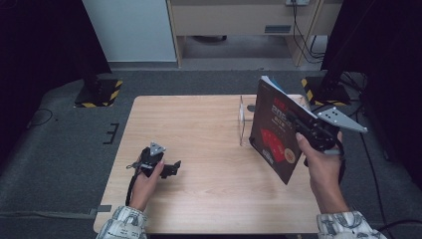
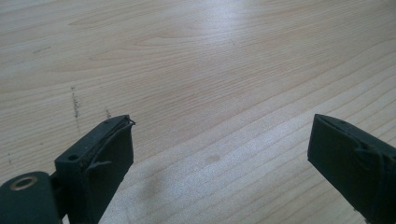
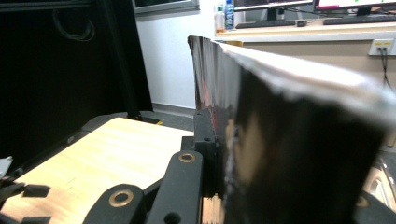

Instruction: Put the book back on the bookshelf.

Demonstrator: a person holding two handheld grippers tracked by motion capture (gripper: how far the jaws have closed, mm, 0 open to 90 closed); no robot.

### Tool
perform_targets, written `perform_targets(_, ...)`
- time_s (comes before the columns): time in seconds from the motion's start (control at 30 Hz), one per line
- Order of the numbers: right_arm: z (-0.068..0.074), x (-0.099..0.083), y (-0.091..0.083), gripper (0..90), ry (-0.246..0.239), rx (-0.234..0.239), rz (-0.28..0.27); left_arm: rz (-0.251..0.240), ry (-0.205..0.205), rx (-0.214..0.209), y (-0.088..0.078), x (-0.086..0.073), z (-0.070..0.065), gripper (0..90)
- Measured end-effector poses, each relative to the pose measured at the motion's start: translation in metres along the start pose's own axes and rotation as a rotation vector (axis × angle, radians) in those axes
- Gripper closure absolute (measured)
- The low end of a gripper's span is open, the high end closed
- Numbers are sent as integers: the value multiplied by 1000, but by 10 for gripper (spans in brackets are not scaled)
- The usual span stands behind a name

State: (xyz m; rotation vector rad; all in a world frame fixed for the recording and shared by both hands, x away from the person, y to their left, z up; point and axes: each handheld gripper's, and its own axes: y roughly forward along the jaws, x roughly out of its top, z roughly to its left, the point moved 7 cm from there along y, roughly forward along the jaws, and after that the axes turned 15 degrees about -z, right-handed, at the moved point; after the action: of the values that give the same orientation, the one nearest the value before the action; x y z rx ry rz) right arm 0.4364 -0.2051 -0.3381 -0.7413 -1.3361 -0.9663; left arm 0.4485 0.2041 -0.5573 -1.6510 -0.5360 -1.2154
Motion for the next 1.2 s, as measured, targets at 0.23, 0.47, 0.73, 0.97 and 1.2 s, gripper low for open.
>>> perform_targets(0.23,-1,-1,17,868,-13,-24,6,6,1,-5,0,-1,-1,65)
perform_targets(0.47,-4,-11,35,868,-3,-49,7,6,1,-8,1,-1,-2,65)
perform_targets(0.73,2,-22,52,868,-4,-74,-3,12,8,-15,1,-2,-4,64)
perform_targets(0.97,5,-31,68,867,-3,-123,-12,12,5,-18,1,-2,-4,65)
perform_targets(1.2,7,-38,83,867,-30,-160,-20,11,3,-22,1,-2,-6,64)
